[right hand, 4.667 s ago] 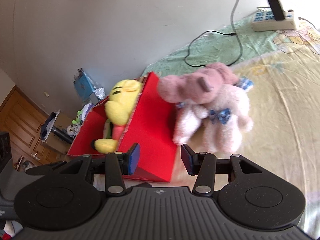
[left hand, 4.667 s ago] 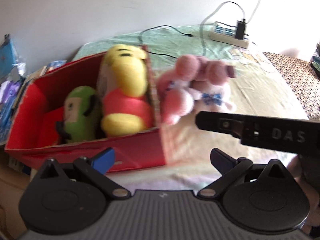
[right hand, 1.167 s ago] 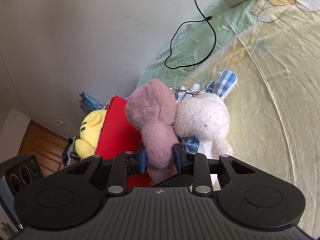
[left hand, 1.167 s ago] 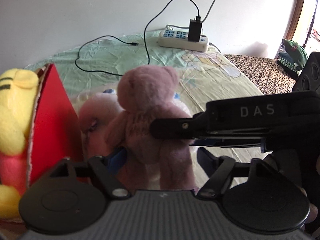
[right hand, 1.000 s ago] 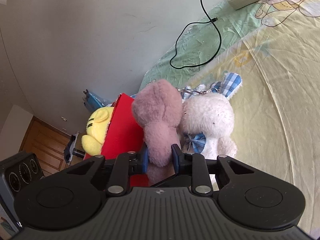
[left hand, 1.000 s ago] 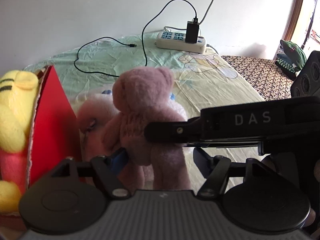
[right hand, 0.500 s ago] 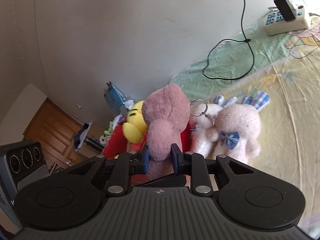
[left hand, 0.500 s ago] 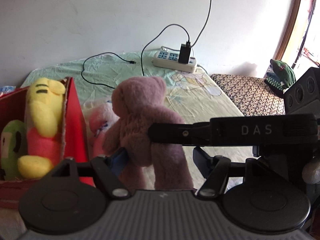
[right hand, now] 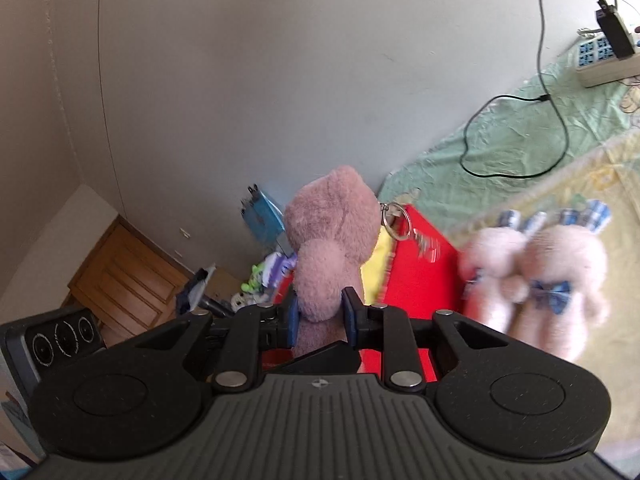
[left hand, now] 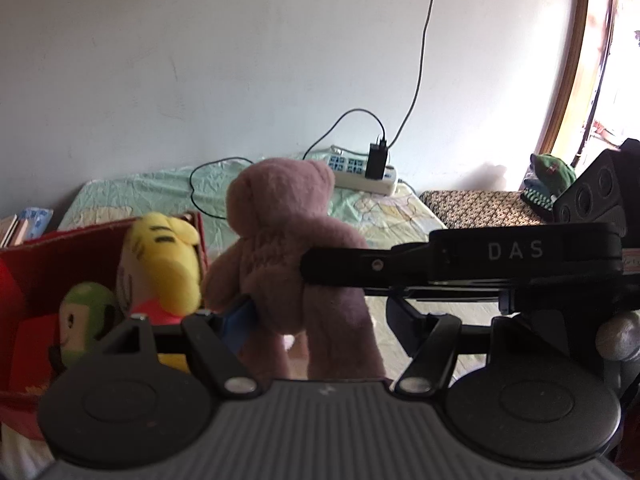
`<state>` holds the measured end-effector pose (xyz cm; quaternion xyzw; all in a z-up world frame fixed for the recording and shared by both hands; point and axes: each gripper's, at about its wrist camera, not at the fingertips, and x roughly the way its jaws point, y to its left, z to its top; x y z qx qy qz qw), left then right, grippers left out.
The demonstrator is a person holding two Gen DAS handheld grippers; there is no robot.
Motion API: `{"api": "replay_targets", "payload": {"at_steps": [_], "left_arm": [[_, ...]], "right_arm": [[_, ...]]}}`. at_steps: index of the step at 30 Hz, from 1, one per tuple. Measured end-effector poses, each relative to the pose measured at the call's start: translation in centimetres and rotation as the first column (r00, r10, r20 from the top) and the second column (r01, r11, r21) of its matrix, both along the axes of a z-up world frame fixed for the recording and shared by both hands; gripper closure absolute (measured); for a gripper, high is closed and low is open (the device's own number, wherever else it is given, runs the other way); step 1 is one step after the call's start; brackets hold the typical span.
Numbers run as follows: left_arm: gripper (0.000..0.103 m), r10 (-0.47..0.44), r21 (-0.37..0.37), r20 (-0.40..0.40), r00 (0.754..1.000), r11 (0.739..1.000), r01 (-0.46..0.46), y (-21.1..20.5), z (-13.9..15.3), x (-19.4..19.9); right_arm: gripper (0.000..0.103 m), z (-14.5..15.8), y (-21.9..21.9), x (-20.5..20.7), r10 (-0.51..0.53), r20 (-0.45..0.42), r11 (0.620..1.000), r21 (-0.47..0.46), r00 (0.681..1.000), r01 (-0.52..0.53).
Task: Organize objects
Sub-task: 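Lift the mauve teddy bear with the right gripper and carry it over the red box, then lower the teddy bear into the red box and open the right gripper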
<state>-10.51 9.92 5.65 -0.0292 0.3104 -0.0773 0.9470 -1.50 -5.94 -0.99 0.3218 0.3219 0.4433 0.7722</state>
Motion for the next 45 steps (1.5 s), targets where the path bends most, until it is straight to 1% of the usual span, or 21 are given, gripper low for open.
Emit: {"api": "replay_targets", "payload": {"at_steps": [5,10,16,23,26,29,32,39,45], "left_arm": [[0.034,-0.024,-0.014,0.039,0.999,1.0,0.024,3.9,1.5,-0.8],[0.034,-0.019,-0.011,0.075,0.997,1.0,0.02,8.3,2.5,-2.1],[0.034,0.019,-0.004,0.089,0.996,1.0,-0.019,13.4,2.7,-2.5],[0.034,0.073,-0.004,0.046,0.996,0.997,-0.073,18.3,1.8,-1.8],[0.034,0.094,-0.013,0.015,0.995,0.996,-0.094,20.2,0.7,-1.6],[0.034,0.114,-0.013,-0.021,0.993,0.993,-0.114,21.7,-0.7,-1.0],[0.034,0.132,-0.005,-0.055,0.99,0.991,-0.133,22.9,-2.2,-0.6],[0.035,0.153,-0.031,-0.132,0.979,0.987,-0.159,25.2,-4.6,0.9],[0.034,0.147,-0.023,-0.129,0.981,0.988,-0.152,25.5,-4.9,1.3]], "right_arm": [[0.079,1.1,4.1,-0.8,-0.004,0.026,1.0,0.008,1.0,0.004],[0.079,1.6,8.6,-0.7,0.009,0.038,1.0,0.023,0.999,-0.01],[0.079,0.7,13.2,0.1,0.032,-0.01,0.999,0.038,0.999,-0.032],[0.079,-1.0,17.7,1.3,0.053,-0.094,0.999,0.009,0.994,-0.052],[0.079,-2.1,19.2,1.7,0.056,-0.148,0.998,-0.012,0.987,-0.059],[0.079,-2.9,20.6,1.8,0.061,-0.181,0.997,-0.033,0.982,-0.069],[0.079,-3.5,21.8,2.1,0.059,-0.187,0.995,-0.067,0.981,-0.073],[0.081,-4.8,23.4,2.6,0.069,-0.213,0.988,-0.12,0.975,-0.096],[0.081,-5.1,24.0,3.1,0.085,-0.21,0.984,-0.133,0.974,-0.115]]}}
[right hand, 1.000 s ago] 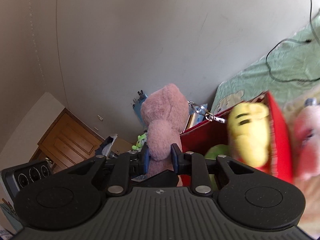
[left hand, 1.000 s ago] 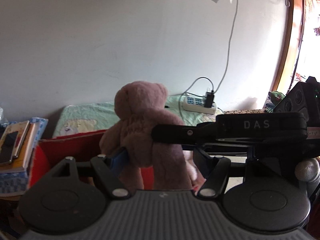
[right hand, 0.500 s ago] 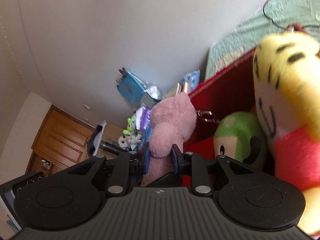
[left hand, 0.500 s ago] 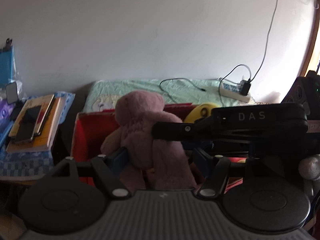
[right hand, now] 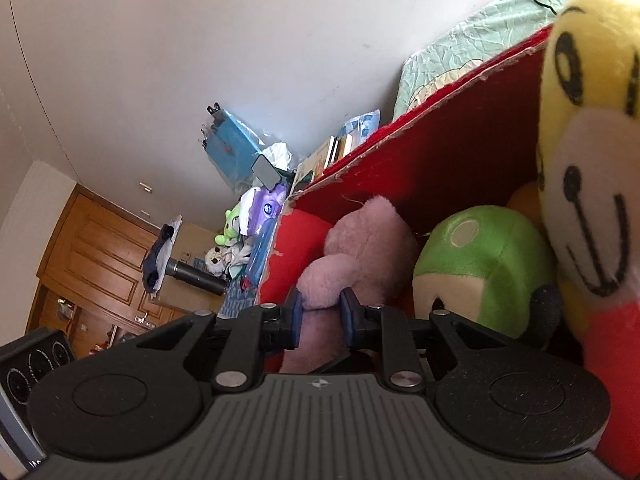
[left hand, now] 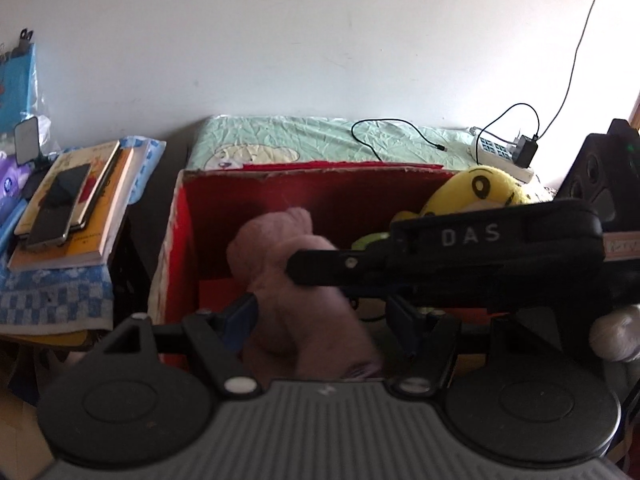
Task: Organize objects
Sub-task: 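Lower the teddy bear into the red box and open the right gripper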
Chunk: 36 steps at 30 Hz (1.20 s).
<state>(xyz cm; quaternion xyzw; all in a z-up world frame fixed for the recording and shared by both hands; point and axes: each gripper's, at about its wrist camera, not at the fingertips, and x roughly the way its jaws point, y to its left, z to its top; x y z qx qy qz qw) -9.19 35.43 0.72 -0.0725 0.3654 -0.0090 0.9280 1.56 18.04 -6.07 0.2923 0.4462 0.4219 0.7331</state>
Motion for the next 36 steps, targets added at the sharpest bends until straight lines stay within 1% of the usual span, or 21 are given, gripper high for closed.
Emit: {"api": "replay_targets", "payload": {"at_steps": [4,8,11,13,14,19,31,34,36], "left_arm": [[0.033,-0.003,0.012,-0.005,1.0,1.0,0.003,-0.1,-0.3,0.2],[0.03,-0.002,-0.005,-0.026,1.0,1.0,0.002,0.2,-0.5,0.3],[0.027,0.005,0.005,-0.034,0.999,1.0,-0.005,0.1,-0.6,0.3],[0.026,0.012,0.01,-0.034,0.999,1.0,-0.011,0.1,-0.6,0.2],[0.024,0.014,0.008,-0.033,0.999,1.0,-0.014,0.2,-0.6,0.1],[0.02,0.036,0.016,-0.036,0.999,0.999,-0.035,0.5,-0.6,-0.2],[0.017,0.08,0.063,-0.094,0.992,0.995,-0.075,0.0,-0.5,0.1],[0.014,0.088,0.069,-0.105,0.991,0.994,-0.081,-0.2,-0.5,0.0],[0.011,0.094,0.073,-0.109,0.99,0.994,-0.087,-0.3,-0.4,-0.1]], "right_arm": [[0.081,0.1,0.4,0.3,0.021,-0.006,0.999,-0.048,1.0,-0.022],[0.08,0.5,0.1,-0.4,-0.008,0.016,0.996,-0.091,1.0,0.01],[0.078,0.5,-0.3,-0.7,-0.019,0.026,0.993,-0.119,0.999,0.022],[0.076,0.5,-0.8,-0.8,-0.032,0.02,0.992,-0.122,0.999,0.034],[0.071,0.4,-1.0,-0.8,-0.044,0.013,0.992,-0.122,0.999,0.045],[0.071,0.0,-2.0,-1.0,-0.087,0.005,0.99,-0.115,0.996,0.087],[0.071,1.2,-1.4,-2.7,-0.107,0.133,0.976,-0.177,0.985,0.13],[0.071,1.4,-1.4,-3.0,-0.109,0.158,0.973,-0.186,0.981,0.138],[0.071,1.6,-1.4,-3.3,-0.109,0.177,0.971,-0.193,0.978,0.143]]}}
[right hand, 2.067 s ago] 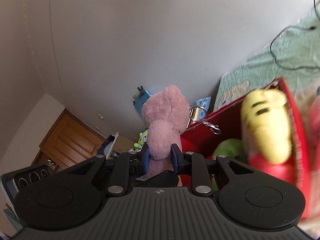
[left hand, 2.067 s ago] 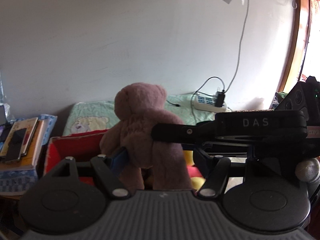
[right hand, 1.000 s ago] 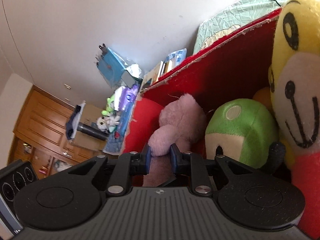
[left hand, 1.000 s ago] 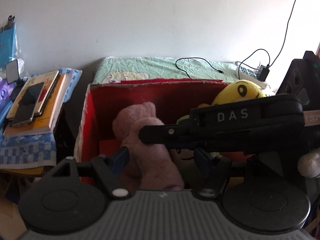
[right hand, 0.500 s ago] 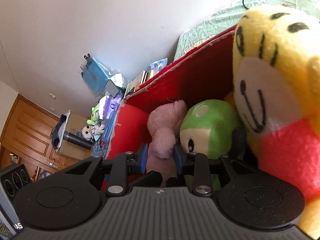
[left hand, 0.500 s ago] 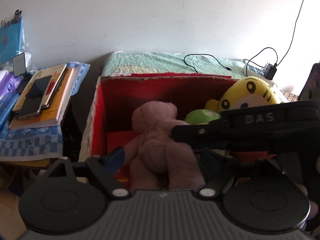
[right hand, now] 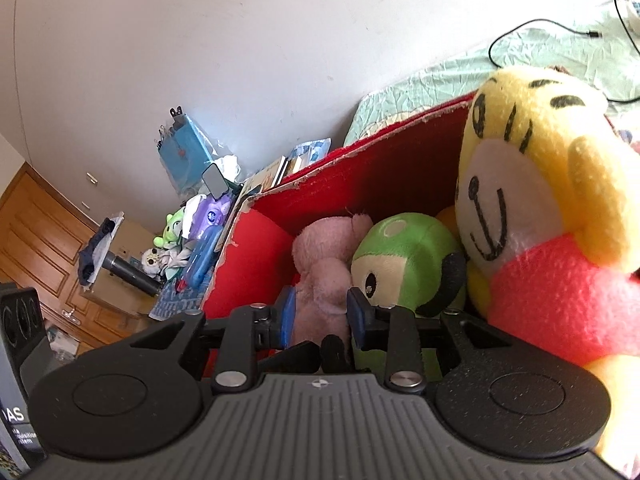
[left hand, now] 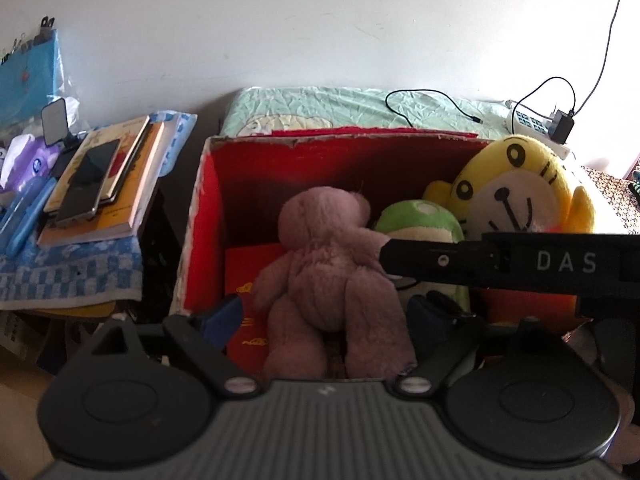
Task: Organize objects
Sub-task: 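Lower the teddy bear into the red box and open the right gripper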
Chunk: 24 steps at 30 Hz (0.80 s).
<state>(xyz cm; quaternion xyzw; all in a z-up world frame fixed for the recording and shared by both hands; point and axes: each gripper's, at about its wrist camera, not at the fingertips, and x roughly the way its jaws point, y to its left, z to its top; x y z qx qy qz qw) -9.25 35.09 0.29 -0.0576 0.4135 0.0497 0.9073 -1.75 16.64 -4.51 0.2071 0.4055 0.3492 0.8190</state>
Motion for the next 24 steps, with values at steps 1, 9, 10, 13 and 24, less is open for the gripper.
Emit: {"api": "replay_targets", "payload": {"at_steps": [1,9,10,13,24], "left_arm": [[0.01,0.004,0.003,-0.003,1.0,1.0,-0.004,0.0,0.0,0.0],[0.007,0.033,0.02,-0.012,0.999,0.999,-0.033,-0.6,0.4,-0.4],[0.007,0.037,0.023,-0.012,0.999,0.999,-0.036,-0.6,0.5,-0.5],[0.007,0.044,0.033,-0.008,0.999,0.999,-0.043,-1.0,0.8,-0.8],[0.004,0.057,0.075,0.018,0.998,0.995,-0.058,-2.8,2.5,-2.4]], "right_arm": [[0.071,0.1,0.0,-0.1,-0.002,0.01,1.0,-0.005,1.0,0.002],[0.071,0.7,-0.8,-1.3,-0.032,0.05,0.999,0.003,0.998,0.032],[0.071,0.7,-0.9,-1.4,-0.035,0.049,0.999,0.006,0.998,0.035],[0.071,0.7,-1.4,-1.6,-0.041,0.031,0.999,0.025,0.999,0.04],[0.071,1.5,-2.8,-3.6,-0.061,0.028,0.996,0.061,0.998,0.059]]}}
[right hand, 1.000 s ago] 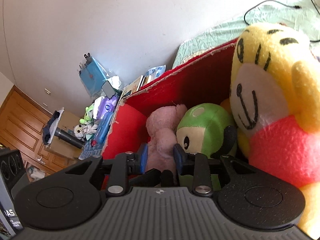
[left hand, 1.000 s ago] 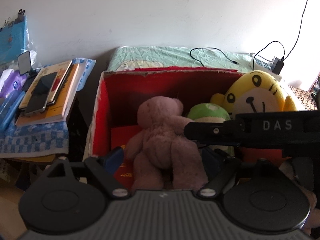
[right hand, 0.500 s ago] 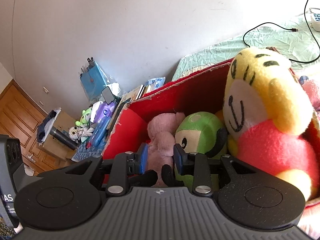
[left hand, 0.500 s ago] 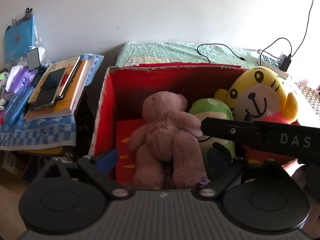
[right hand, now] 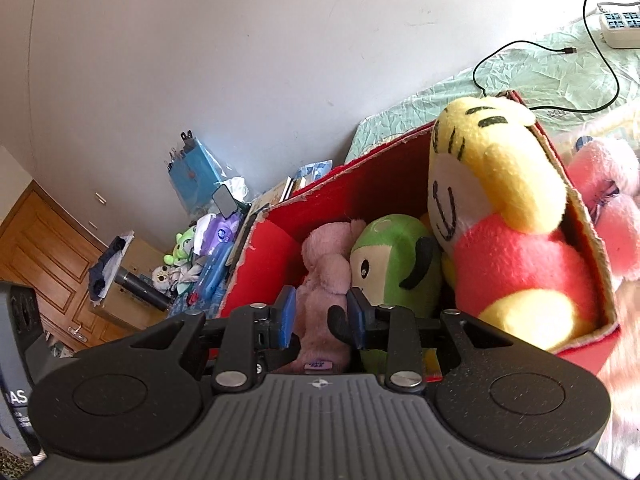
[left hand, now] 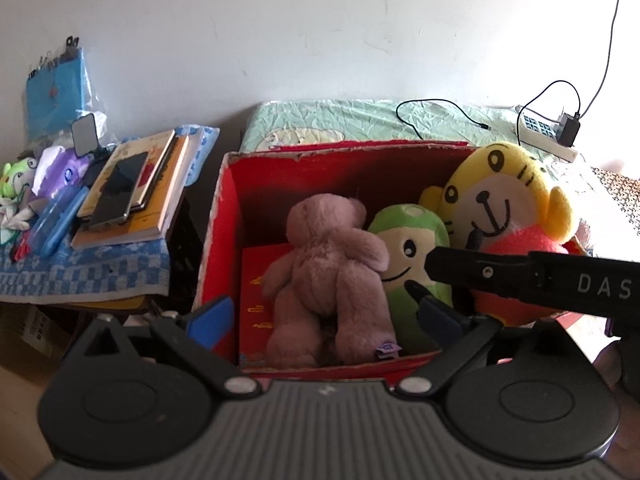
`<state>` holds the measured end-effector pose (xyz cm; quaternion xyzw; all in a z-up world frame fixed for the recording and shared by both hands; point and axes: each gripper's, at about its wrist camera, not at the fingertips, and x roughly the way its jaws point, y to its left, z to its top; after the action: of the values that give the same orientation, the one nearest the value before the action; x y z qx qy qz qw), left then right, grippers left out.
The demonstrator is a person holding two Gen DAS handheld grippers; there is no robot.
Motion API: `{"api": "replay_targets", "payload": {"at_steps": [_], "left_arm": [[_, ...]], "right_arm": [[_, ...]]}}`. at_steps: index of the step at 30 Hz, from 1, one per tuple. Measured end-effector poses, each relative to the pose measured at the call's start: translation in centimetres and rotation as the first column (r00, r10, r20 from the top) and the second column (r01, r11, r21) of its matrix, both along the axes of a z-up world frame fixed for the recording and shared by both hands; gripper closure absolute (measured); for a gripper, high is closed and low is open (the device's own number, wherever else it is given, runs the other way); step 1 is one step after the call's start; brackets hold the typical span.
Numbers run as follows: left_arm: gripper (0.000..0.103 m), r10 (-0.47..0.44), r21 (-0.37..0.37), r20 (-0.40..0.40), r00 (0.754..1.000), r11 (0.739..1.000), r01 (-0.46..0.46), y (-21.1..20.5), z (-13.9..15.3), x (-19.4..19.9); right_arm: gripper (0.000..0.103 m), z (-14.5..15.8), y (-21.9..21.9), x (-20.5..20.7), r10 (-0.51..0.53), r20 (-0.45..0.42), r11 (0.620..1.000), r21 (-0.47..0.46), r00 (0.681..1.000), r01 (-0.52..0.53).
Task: Organize objects
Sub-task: 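Lower the teddy bear into the red box and open the right gripper, then withdraw the right gripper up out of the red box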
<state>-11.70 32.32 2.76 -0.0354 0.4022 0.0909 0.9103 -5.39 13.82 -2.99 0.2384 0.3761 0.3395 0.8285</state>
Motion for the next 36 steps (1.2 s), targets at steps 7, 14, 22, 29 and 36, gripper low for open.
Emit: {"api": "replay_targets", "payload": {"at_steps": [7,14,22,29,36], "left_arm": [[0.004,-0.005,-0.002,-0.019,1.0,1.0,0.005,-1.2,0.0,-0.9],[0.002,-0.003,-0.005,-0.033,0.999,1.0,0.003,-2.5,-0.1,-1.8],[0.002,-0.03,-0.036,-0.064,0.998,0.999,0.028,-4.4,-0.7,-2.1],[0.002,-0.052,-0.031,-0.126,0.991,0.998,0.049,-6.7,-2.3,-1.6],[0.001,-0.052,-0.026,-0.178,0.983,0.999,0.048,-8.8,-3.5,-0.8]], "right_arm": [[0.071,0.4,-1.3,-1.0,0.0,0.019,1.0,-0.012,1.0,0.0],[0.071,0.1,-3.0,-2.2,0.01,0.03,0.999,-0.032,0.999,-0.009],[0.07,-0.1,-4.3,-3.1,0.043,0.043,0.998,-0.046,0.998,-0.041],[0.07,-0.6,-5.4,-3.5,0.052,0.046,0.995,-0.091,0.998,-0.047],[0.07,-1.5,-7.3,-3.2,0.031,0.003,0.99,-0.14,0.999,-0.031]]}}
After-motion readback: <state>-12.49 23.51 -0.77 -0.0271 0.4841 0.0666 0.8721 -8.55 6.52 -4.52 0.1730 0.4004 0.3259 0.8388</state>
